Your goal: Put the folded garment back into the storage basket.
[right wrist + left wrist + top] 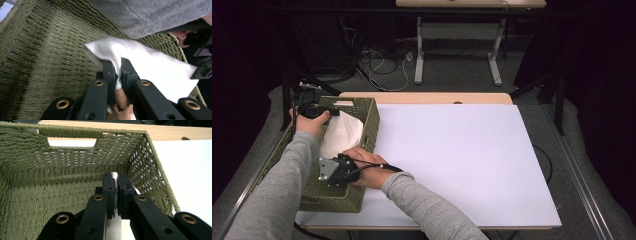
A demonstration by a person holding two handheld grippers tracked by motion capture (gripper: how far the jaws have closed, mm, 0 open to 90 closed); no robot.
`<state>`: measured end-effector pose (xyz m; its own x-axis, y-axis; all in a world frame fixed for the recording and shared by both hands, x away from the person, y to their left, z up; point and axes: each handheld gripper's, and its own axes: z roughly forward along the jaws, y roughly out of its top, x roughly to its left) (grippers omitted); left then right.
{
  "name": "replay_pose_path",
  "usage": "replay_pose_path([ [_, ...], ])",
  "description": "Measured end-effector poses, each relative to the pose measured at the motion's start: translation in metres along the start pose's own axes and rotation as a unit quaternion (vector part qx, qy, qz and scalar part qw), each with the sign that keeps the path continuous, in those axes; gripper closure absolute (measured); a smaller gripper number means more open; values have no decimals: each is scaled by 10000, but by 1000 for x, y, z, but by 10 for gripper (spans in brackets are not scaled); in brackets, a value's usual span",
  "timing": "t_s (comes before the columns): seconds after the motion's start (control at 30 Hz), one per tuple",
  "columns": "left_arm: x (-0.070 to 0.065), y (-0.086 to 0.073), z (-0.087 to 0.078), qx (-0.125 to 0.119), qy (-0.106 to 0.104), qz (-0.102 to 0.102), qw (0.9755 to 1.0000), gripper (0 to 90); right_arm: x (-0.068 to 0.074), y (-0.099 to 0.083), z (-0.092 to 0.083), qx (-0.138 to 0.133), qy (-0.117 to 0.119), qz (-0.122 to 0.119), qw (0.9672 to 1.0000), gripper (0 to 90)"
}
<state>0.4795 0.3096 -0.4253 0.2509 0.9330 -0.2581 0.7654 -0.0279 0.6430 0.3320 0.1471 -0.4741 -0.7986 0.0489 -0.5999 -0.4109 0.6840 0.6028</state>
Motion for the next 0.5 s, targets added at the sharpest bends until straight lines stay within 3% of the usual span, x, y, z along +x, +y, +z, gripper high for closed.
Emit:
replay_pose_path([
  [0.5, 10, 0, 8, 11, -28, -143, 9999, 860, -6, -1, 5, -48, 257, 253, 9993, 844],
])
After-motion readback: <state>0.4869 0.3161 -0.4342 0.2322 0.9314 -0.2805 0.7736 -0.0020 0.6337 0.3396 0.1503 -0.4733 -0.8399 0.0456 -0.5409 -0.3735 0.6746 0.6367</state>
